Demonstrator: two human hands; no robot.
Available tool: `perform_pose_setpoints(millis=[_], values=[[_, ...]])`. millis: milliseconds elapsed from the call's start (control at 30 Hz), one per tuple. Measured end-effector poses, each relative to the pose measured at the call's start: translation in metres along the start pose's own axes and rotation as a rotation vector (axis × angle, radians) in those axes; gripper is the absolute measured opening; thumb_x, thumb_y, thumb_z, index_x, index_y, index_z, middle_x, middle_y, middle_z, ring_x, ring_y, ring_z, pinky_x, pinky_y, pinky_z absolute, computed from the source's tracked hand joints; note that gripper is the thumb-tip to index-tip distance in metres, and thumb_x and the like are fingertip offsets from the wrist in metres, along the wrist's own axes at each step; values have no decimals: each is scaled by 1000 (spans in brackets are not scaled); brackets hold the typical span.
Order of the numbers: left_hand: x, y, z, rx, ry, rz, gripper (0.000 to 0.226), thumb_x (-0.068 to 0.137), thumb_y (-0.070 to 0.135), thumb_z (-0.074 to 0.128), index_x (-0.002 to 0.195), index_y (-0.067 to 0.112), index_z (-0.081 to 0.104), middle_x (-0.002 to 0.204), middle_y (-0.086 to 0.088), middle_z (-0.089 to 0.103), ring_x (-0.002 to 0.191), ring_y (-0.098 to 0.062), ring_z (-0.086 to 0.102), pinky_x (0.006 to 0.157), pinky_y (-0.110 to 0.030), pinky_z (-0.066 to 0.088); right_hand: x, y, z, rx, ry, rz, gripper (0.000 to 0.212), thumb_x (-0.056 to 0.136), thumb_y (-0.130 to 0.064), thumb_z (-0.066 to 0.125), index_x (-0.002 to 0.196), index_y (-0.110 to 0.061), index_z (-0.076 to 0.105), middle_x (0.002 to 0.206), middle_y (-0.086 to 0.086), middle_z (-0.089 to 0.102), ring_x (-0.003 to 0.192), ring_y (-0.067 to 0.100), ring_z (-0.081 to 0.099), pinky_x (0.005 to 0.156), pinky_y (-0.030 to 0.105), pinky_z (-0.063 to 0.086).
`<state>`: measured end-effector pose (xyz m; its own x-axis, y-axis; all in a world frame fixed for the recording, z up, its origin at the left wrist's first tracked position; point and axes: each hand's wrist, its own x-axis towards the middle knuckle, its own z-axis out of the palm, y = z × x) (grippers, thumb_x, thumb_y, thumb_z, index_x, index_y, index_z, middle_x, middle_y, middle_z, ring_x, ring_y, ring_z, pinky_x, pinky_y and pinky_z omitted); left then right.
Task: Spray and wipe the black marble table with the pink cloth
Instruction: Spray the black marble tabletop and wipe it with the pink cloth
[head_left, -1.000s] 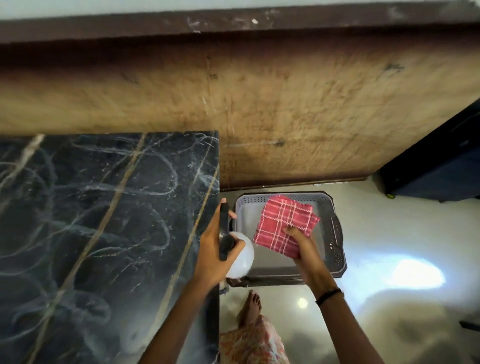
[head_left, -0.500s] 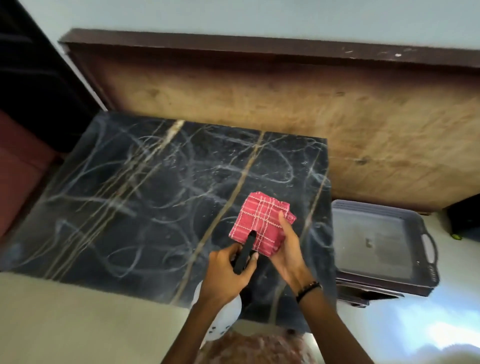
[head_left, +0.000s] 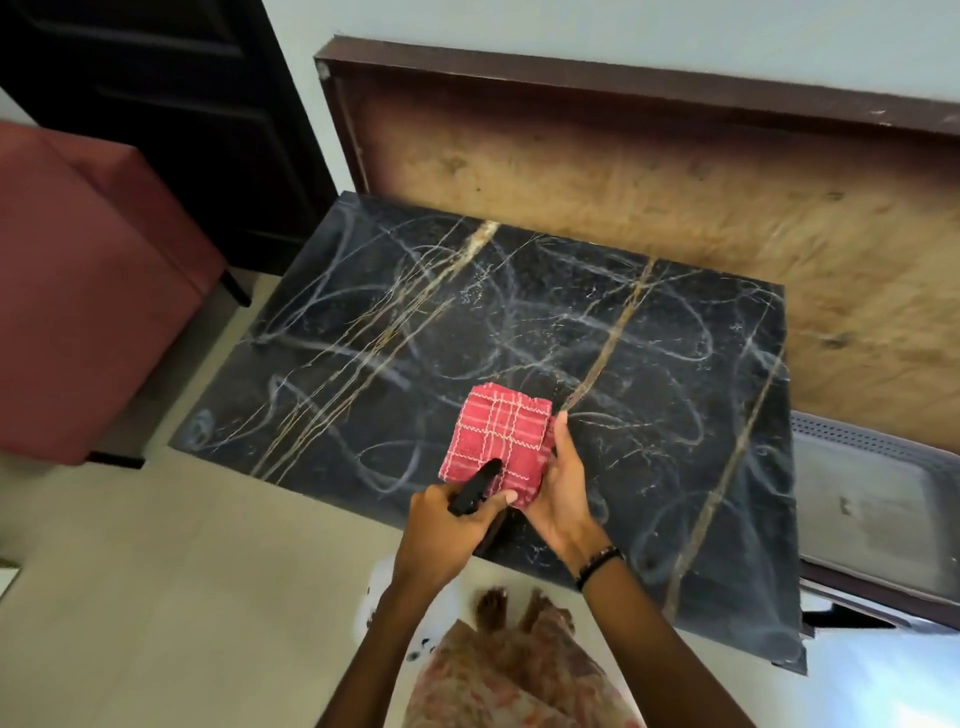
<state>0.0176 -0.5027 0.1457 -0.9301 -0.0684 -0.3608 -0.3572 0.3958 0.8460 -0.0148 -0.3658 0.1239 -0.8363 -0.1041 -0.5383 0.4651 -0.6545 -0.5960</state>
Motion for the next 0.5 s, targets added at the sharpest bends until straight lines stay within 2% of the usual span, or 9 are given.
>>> perform_pose_setpoints(millis=[100, 233, 300, 400, 500], values=[[0, 3, -11, -26, 53, -44, 30, 68, 45, 78, 65, 17, 65, 58, 6, 66, 54, -12, 62, 58, -27, 51, 2, 8, 11, -11, -15, 15, 70, 95, -61, 29, 135, -8, 51, 130, 18, 60, 119, 33, 58, 100, 47, 48], [-1, 7, -26, -74, 61, -86, 21, 71, 41, 76, 71, 24, 63, 66, 7, 67, 63, -9, 66, 59, -16, 50, 7, 11, 19, -15, -28, 37, 68, 96, -61, 27, 134, -10, 52, 129, 17, 61, 119, 32, 59, 103, 51, 43], [2, 9, -34, -66, 43, -90, 24, 72, 40, 75, 76, 19, 66, 67, 6, 68, 66, -10, 68, 63, -18, 54, 13, 11, 21, -38, -50, 44, 69, 95, -63, 26, 135, -12, 51, 130, 16, 61, 119, 31, 59, 102, 51, 44], [9, 14, -46, -100, 69, -138, 22, 73, 39, 75, 72, 20, 65, 67, 2, 70, 67, -9, 67, 62, -19, 48, 23, 7, 26, -39, -55, 56, 69, 93, -64, 29, 136, -13, 49, 131, 15, 60, 119, 32, 58, 104, 54, 42], [20, 17, -55, -203, 116, -234, 26, 73, 37, 76, 72, 13, 65, 63, -3, 68, 53, -8, 64, 54, -20, 49, 36, 4, 31, -12, -59, 68, 72, 90, -65, 36, 139, -14, 47, 133, 16, 58, 122, 33, 56, 107, 57, 38]])
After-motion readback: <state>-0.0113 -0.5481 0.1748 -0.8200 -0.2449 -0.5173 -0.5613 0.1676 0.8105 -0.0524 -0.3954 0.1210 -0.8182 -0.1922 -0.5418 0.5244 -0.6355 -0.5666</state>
